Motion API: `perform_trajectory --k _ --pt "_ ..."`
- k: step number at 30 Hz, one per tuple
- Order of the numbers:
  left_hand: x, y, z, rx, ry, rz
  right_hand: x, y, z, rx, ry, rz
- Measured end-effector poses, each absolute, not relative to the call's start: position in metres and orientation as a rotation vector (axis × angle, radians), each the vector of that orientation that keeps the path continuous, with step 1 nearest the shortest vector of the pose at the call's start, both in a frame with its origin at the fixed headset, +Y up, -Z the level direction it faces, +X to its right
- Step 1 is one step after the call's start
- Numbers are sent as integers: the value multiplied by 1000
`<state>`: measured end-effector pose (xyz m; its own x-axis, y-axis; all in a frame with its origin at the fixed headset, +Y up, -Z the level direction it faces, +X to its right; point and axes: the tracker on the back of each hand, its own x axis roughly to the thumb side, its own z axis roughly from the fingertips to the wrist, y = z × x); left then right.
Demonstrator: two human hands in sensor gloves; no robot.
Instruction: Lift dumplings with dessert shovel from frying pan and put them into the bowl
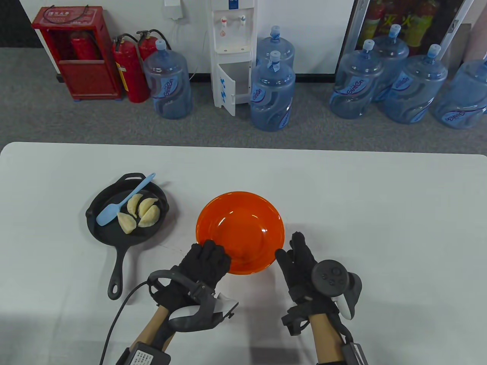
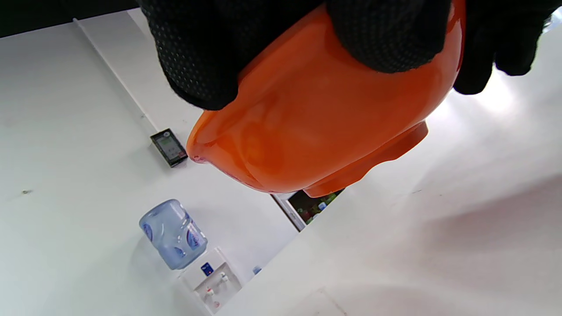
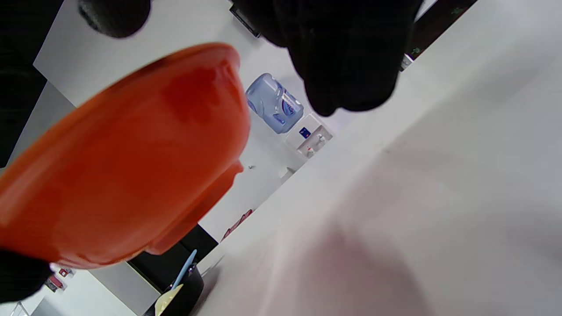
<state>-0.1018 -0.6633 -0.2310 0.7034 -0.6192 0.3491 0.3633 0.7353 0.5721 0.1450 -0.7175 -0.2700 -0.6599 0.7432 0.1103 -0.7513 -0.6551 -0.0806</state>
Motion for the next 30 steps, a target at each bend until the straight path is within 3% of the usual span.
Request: perform_trajectory --k 18,23,30 --pt "-86 -673 -223 510 -620 -526 150 -724 -270 -147 -127 2018" --pt "-83 -674 -224 366 -592 -504 150 -724 -269 -195 -154 2013" --pt "-108 -655 -226 344 -544 -395 160 -726 -270 -242 -191 2014"
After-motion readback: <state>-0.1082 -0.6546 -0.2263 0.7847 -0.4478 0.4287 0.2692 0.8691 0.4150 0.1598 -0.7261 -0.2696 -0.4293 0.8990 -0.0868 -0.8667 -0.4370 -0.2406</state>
